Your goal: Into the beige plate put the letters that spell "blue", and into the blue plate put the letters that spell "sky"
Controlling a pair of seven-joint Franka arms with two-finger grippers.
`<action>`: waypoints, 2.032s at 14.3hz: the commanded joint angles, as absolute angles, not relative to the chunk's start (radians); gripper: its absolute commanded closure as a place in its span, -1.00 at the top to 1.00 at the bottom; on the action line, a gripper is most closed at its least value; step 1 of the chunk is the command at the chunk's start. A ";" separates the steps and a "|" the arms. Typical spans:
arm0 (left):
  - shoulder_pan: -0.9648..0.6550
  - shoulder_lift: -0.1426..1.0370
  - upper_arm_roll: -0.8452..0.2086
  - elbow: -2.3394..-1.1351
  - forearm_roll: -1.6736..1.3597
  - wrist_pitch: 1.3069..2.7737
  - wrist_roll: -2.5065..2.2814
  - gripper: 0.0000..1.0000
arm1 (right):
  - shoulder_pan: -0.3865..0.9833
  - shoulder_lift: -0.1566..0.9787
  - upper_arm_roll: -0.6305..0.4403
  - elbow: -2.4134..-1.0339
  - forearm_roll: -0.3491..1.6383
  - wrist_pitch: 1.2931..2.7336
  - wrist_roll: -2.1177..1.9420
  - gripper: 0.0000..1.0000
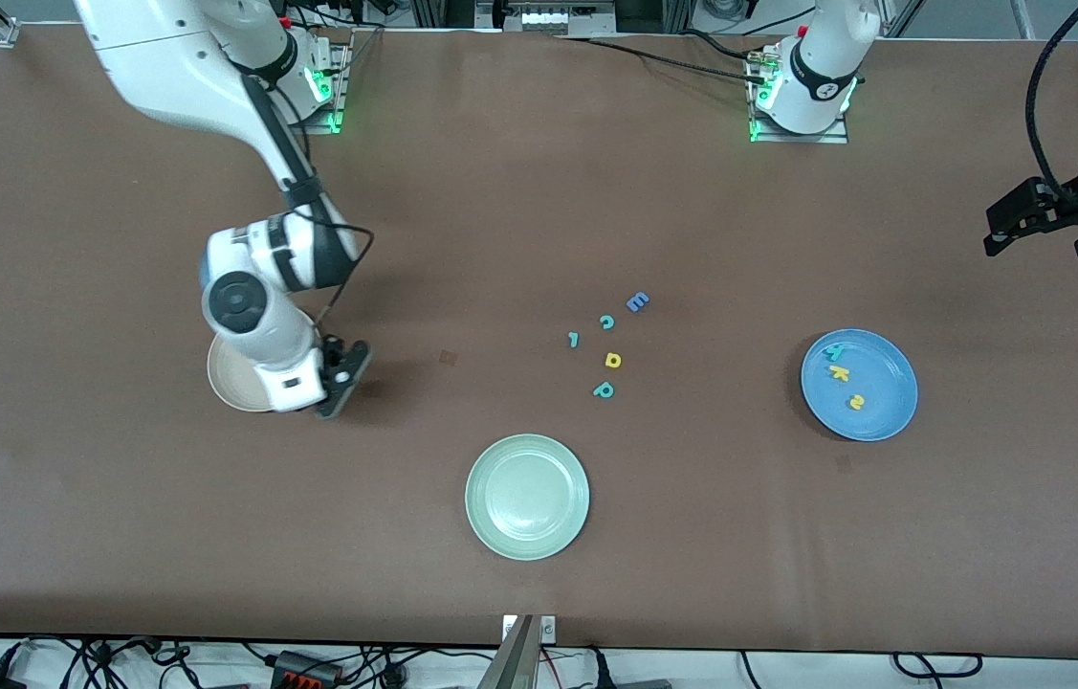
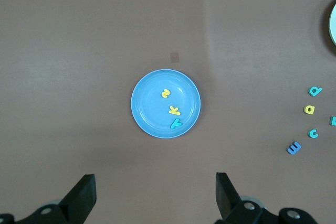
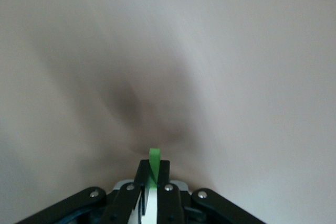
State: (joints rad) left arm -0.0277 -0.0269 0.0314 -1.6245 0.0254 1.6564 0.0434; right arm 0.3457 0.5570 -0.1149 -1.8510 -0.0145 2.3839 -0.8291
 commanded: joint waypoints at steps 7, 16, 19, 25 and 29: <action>-0.023 -0.012 0.026 -1.595 0.015 1.643 0.037 1.00 | 0.235 0.502 -0.095 -1.960 0.001 2.241 -0.838 -0.85; -0.021 -0.012 0.031 -1.595 0.014 1.640 0.038 1.00 | 0.245 0.398 -0.072 -1.901 0.032 2.117 -0.663 1.00; -0.021 -0.012 0.031 -1.595 0.014 1.640 0.038 1.00 | 0.239 0.357 -0.075 -1.777 0.034 1.989 -0.586 1.00; -0.021 -0.012 0.032 -1.595 0.014 1.638 0.038 1.00 | 0.212 0.360 -0.094 -1.484 0.097 1.709 -0.457 1.00; -0.021 -0.012 0.034 -1.595 0.014 1.638 0.038 1.00 | 0.173 0.357 -0.106 -1.411 0.095 1.694 -0.370 1.00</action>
